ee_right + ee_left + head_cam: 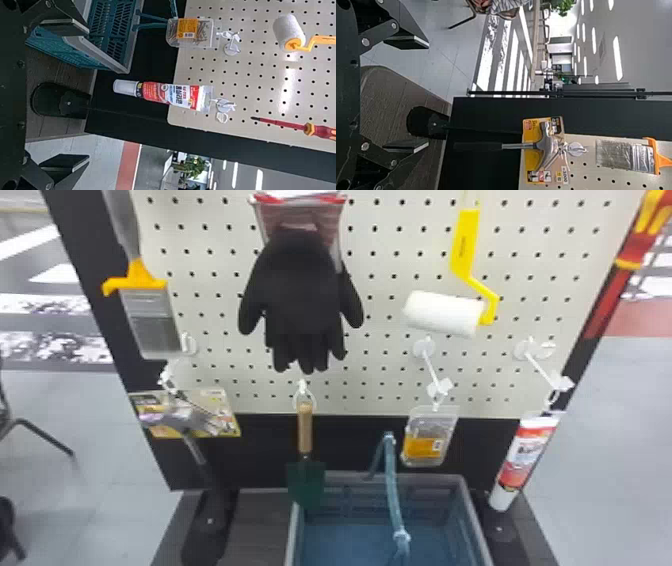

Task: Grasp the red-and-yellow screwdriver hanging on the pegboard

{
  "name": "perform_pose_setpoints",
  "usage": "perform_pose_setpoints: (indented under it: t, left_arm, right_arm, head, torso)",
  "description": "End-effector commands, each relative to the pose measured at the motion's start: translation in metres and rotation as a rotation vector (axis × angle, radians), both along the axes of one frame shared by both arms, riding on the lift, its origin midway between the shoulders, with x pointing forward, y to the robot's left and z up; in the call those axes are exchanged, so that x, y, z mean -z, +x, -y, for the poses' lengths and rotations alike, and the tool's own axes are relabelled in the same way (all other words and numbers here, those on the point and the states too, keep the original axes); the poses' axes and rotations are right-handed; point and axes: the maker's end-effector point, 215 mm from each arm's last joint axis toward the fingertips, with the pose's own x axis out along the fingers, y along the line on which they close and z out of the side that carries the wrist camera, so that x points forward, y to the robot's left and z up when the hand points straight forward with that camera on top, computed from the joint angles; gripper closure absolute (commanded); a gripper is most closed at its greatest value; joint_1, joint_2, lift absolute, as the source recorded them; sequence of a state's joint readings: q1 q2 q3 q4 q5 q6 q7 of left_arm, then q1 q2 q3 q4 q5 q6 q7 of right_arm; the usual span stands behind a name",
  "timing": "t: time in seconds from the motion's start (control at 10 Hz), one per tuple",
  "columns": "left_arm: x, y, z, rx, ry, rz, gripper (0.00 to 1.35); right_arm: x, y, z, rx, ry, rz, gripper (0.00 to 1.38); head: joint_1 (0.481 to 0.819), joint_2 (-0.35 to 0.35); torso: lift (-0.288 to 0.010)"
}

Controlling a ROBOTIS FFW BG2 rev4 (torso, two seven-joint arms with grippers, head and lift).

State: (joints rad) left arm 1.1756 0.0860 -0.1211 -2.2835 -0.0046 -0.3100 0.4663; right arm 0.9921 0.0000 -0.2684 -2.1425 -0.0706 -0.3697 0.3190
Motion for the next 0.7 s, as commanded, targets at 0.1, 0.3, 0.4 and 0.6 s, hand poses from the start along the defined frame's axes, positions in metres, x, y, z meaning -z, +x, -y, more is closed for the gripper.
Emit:
perform_pose_setpoints:
  t: [0.1,0.3,0.4,0.6]
  left_arm:
    - [0.001,0.0,-0.001,-0.003,0.0,0.002,0.4]
    - [0.002,0.001,-0.001,-0.001,0.001,0.002,0.4]
    - [0.002,0.001,-0.001,0.001,0.001,0.0,0.4]
    - [0.003,0.001,0.001,0.009,0.003,-0.004,0.4]
  right_arm:
    - [-0.002,0.001,0.0,0.0,0.0,0.005,0.17]
    - [-0.007,0.005,-0.001,-0.001,0.0,0.018,0.17]
    - [-0.014,0.009,-0.001,-0.002,-0.001,0.035,0.17]
    - [-0.033,0.018,-0.003,-0.006,0.003,0.073,0.17]
  head:
    - [0.549,0.0]
    - [0.549,0.0]
    - [0.549,0.0]
    - [0.549,0.0]
  torso:
    - [-0.1]
    - [-0.1]
    - [-0.1]
    - [-0.1]
